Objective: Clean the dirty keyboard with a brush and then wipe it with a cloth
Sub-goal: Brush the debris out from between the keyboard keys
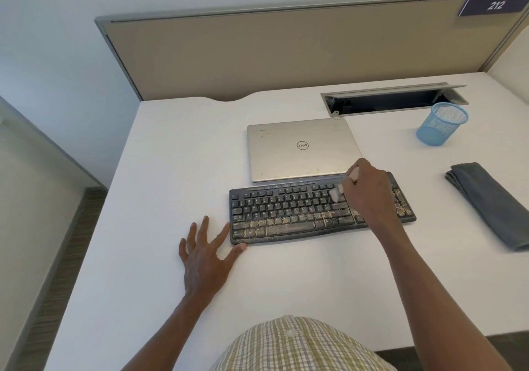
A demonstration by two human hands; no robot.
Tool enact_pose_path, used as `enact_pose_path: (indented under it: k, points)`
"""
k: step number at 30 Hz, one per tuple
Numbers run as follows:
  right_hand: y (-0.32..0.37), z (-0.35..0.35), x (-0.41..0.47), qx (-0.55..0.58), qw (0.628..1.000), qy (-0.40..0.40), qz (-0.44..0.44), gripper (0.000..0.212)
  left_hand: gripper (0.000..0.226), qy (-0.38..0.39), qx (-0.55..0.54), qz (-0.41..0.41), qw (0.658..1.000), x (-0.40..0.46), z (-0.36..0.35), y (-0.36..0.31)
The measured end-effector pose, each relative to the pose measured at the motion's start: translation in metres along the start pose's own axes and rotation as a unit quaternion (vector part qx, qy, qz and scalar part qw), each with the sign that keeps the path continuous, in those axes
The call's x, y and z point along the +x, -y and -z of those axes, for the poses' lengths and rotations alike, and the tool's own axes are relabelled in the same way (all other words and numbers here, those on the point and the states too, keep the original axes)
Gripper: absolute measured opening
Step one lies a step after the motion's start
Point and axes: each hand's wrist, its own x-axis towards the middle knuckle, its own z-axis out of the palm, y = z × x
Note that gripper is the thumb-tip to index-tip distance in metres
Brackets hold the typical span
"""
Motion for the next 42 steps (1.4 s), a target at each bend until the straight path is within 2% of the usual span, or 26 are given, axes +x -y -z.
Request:
enact_pose_path:
  k: [4, 9, 14, 18, 22, 27, 39, 42]
  points:
    - [0.004, -0.013, -0.002, 0.053, 0.998, -0.026, -0.017, 0.004, 0.077, -0.001, -0.001, -0.003, 1.000, -0.001, 0.000, 0.000]
    - [0.003, -0.013, -0.004, 0.040, 0.999, 0.005, -0.036, 0.007, 0.077, 0.001, -0.002, 0.000, 1.000, 0.000, 0.001, 0.000]
    - [0.004, -0.010, -0.006, 0.026, 1.000, 0.002, 0.012, 0.002, 0.079, 0.002, 0.001, -0.002, 1.000, -0.001, 0.000, 0.000]
    - [0.002, -0.008, -0.008, -0.002, 1.000, 0.023, 0.005, 0.004, 0.080, 0.001, 0.002, -0.001, 1.000, 0.000, 0.001, 0.000]
    - [0.004, -0.011, -0.007, 0.036, 0.999, 0.012, 0.013, 0.002, 0.081, 0.004, 0.002, -0.001, 1.000, 0.000, 0.001, 0.000]
    - [0.003, -0.009, -0.008, 0.011, 0.999, 0.030, 0.001, 0.004, 0.081, 0.005, -0.002, 0.000, 1.000, 0.000, 0.001, -0.001]
    - [0.005, -0.009, -0.008, 0.020, 0.999, 0.009, 0.026, 0.002, 0.080, 0.003, -0.001, -0.002, 1.000, -0.001, 0.001, 0.000]
    - [0.004, -0.007, -0.007, -0.004, 0.999, 0.030, 0.019, 0.002, 0.080, 0.006, -0.004, 0.001, 1.000, 0.000, 0.001, -0.001]
